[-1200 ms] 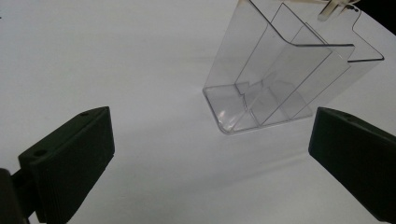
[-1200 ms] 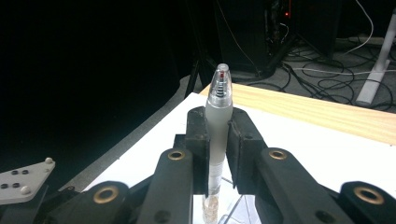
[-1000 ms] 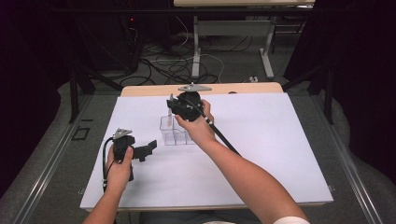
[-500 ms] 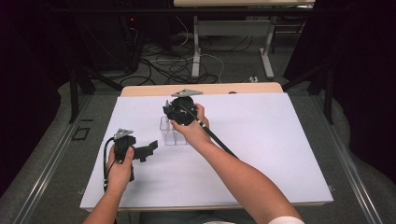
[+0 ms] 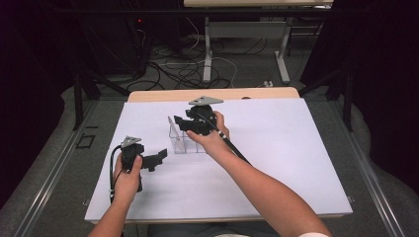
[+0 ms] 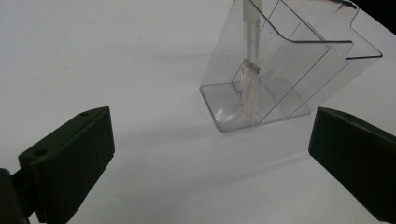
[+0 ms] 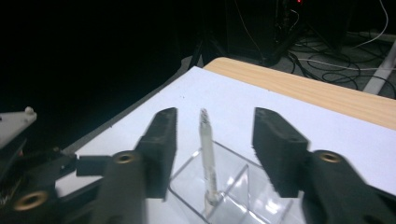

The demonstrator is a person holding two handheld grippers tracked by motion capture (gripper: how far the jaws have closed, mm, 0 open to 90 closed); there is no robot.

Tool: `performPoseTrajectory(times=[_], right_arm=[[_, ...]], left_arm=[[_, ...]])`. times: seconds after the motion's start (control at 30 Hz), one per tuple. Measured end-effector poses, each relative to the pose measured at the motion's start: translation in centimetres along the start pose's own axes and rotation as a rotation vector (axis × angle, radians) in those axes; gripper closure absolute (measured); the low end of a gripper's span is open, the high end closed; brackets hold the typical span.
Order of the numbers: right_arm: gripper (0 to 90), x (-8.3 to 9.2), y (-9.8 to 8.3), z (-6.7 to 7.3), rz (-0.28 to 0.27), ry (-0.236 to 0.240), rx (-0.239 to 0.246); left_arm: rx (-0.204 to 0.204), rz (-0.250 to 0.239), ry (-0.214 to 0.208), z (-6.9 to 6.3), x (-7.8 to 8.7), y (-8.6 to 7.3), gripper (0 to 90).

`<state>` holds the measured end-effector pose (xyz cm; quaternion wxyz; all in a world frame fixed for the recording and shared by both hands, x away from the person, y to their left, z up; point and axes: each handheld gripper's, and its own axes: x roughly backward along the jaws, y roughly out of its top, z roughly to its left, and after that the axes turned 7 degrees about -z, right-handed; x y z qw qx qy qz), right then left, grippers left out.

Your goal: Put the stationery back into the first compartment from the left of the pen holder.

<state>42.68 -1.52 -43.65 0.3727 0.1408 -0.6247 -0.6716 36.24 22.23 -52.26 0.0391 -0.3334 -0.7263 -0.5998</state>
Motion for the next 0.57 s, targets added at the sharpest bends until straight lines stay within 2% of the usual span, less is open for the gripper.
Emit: performPoseTrajectory(times=[0.13,0.27,0.37,0.4,0.5,0.53,0.57], right_arm=[[38.5,1.3,-0.6,-0.6,0.017,-0.002,0.015],[35.4,2.8,-1.3,-1.7,0.028,0.002,0.029],[29.6,4.2,-2.1,-2.5,0.0,0.01,0.035],[29.0,4.9,-2.4,-2.8,0.006,0.011,0.035],[25.7,6.5,-3.8,-3.6,-0.011,0.011,0.006],[23.4,7.1,-4.3,-3.8,0.01,0.006,-0.005],[20.9,7.5,-4.8,-4.1,0.007,0.004,-0.016]], left_arm=[[-0.006,0.003,-0.001,0.0,0.0,0.0,0.3],[-0.011,0.008,-0.002,0.0,0.1,0.0,0.2],[-0.021,0.01,-0.001,0.0,0.1,0.0,0.2],[-0.022,0.014,-0.002,0.1,0.1,0.0,0.2],[-0.016,0.002,0.001,0.1,0.0,0.1,0.2],[-0.015,0.008,0.001,0.2,0.0,0.1,0.3],[-0.016,0.001,0.004,0.2,-0.1,0.1,0.3]])
